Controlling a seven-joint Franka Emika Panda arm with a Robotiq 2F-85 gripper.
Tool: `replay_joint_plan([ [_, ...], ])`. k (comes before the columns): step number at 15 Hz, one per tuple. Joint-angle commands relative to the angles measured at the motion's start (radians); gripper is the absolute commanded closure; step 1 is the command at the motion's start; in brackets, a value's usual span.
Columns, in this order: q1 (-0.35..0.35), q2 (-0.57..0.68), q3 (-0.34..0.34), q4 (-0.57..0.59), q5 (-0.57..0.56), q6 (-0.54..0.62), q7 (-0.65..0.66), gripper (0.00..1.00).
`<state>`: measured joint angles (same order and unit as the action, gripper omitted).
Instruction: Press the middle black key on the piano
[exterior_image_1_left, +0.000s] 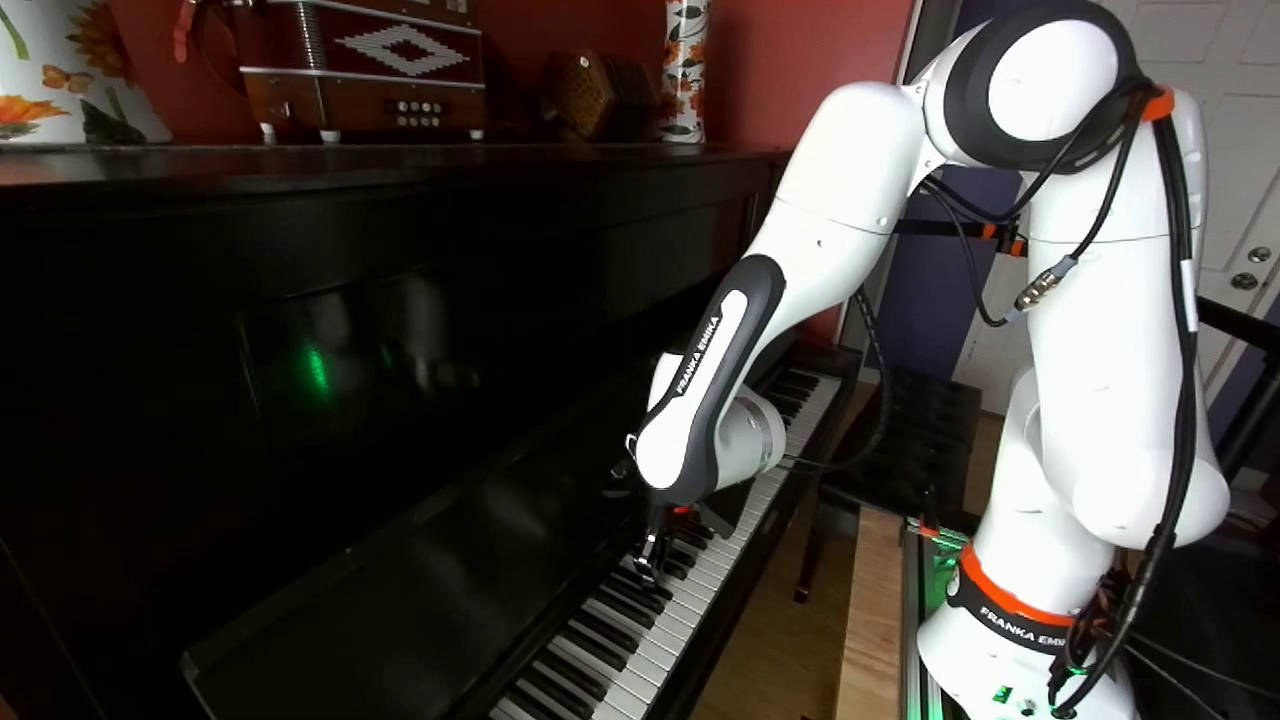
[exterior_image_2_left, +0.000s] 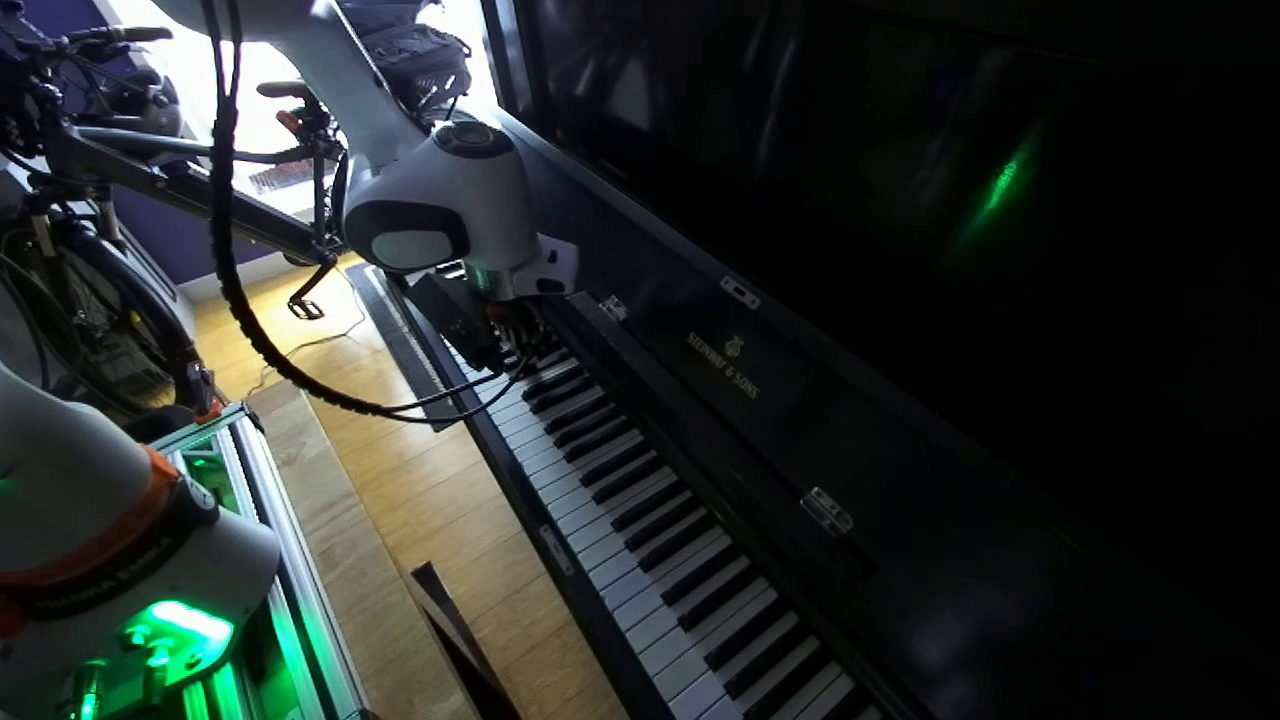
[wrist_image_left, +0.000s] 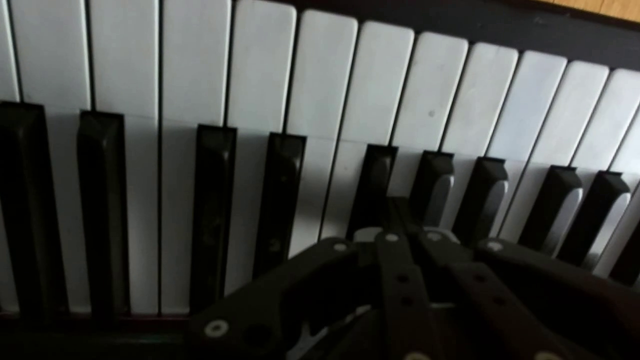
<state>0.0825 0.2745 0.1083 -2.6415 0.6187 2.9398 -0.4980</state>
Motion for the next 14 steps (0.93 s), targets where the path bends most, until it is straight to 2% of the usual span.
replay_joint_plan([
  [1,-0.012,0.023,0.005,0.014,0.015,0.000,-0.007,1.00],
  [3,0.002,-0.009,-0.013,0.003,-0.009,-0.010,0.015,1.00],
  [4,0.013,-0.037,-0.025,-0.007,-0.024,-0.016,0.034,0.74],
  [6,0.029,-0.089,-0.045,-0.024,-0.055,-0.031,0.051,0.66],
  [11,0.056,-0.233,-0.082,-0.057,-0.170,-0.094,0.134,0.29],
  [12,0.010,-0.265,-0.048,-0.065,-0.254,-0.130,0.230,0.22],
  [14,0.012,-0.327,-0.064,-0.065,-0.375,-0.215,0.362,0.07],
])
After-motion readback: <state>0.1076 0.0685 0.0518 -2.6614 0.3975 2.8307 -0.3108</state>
